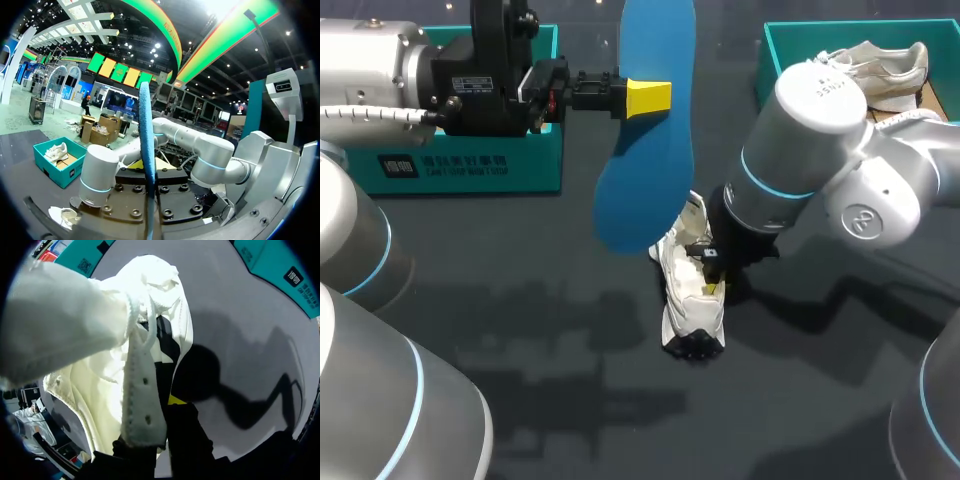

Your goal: Take the shoe out of the shoebox, open the shoe tongue, remove and reinsert the insole, then place the shoe into the shoebox

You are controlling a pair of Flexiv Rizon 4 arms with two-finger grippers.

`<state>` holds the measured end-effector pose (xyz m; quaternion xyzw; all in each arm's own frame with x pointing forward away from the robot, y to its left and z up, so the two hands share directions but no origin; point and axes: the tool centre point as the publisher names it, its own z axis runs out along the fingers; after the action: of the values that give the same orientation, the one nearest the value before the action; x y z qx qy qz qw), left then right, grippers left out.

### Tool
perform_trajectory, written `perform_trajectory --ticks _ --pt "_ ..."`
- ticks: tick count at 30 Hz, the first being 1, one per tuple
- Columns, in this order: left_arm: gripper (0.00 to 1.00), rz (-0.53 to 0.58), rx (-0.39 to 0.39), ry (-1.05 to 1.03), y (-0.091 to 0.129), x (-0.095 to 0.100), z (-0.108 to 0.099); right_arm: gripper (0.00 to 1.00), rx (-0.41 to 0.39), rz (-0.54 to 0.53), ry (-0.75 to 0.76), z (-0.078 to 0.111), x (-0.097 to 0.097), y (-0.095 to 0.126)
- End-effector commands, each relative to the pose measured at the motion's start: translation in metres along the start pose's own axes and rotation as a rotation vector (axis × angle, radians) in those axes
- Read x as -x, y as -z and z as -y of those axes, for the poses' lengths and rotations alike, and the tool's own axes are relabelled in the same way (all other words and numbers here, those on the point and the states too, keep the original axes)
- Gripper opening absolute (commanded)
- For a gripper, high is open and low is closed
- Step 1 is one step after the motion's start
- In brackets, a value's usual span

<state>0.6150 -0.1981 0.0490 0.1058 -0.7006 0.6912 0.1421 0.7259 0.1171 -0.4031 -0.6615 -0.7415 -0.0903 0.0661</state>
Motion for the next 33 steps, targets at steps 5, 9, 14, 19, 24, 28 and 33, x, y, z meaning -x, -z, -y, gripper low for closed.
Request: perform_trajectory --ticks 5,9,14,19,24,28,33 --pt "0.0 0.0 0.0 0.0 -0.001 0.0 0.0 0.51 -0.031 -0.045 0.023 -0.005 0.0 -0.014" --pt "0.0 0.0 0.0 0.0 -0.001 0.0 0.0 1.0 -0.034 -0.093 0.047 -0.003 -0.001 -0.004" --pt "0.0 0.0 0.0 0.0 -0.001 0.0 0.0 1.0 -0.035 -0.134 0.062 0.002 -0.003 0.026" --pt "0.0 0.0 0.0 0.0 -0.001 0.0 0.0 1.0 -0.039 -0.197 0.083 0.009 -0.003 0.065" --pt "0.0 0.0 0.0 0.0 -0.001 0.0 0.0 1.0 -0.065 -0.2 0.082 0.009 -0.003 0.071" --pt "0.0 0.0 0.0 0.0 -0.001 0.0 0.0 1.0 -0.065 -0.2 0.082 0.009 -0.003 0.071" --pt "0.0 0.0 0.0 0.0 -0.001 0.0 0.0 1.0 -0.065 -0.2 0.082 0.009 -0.003 0.071"
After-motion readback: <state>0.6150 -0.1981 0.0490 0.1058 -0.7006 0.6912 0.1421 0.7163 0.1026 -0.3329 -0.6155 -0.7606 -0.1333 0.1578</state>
